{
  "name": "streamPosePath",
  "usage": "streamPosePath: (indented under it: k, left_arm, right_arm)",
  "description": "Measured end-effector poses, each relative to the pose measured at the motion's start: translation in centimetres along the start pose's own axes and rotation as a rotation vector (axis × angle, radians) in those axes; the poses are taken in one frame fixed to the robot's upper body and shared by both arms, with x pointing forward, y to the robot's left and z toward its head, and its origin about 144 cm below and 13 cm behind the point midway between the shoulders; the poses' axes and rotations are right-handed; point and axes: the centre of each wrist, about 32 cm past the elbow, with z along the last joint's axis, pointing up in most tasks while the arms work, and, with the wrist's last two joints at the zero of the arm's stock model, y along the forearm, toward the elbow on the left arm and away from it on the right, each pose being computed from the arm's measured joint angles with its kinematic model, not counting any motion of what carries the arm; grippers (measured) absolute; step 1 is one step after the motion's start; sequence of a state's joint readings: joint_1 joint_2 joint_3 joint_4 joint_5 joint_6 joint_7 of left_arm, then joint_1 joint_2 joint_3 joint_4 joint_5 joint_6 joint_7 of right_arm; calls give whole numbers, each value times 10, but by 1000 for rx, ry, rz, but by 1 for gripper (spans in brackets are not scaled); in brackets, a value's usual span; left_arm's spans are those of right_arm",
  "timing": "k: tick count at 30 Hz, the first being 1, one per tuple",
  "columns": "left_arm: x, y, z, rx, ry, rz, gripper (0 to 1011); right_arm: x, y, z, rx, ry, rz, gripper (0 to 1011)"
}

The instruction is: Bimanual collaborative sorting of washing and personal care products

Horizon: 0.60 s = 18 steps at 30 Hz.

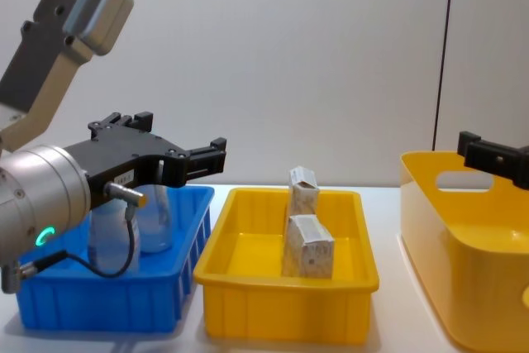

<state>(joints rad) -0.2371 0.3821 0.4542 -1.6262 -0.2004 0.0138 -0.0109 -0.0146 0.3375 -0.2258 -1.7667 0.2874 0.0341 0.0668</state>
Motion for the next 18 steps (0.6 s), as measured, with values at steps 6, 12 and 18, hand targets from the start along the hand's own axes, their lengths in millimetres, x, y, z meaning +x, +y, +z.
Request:
streamPosePath:
  k: [6,12,18]
  left_arm:
    - [0,0,0,0,0,0,1001]
    - [0,0,0,0,0,0,1001]
    - [0,0,0,0,0,0,1001]
  right_arm:
    - [0,0,0,0,0,0,1004]
    - [0,0,0,0,0,0,1004]
    - [0,0,0,0,0,0,1004]
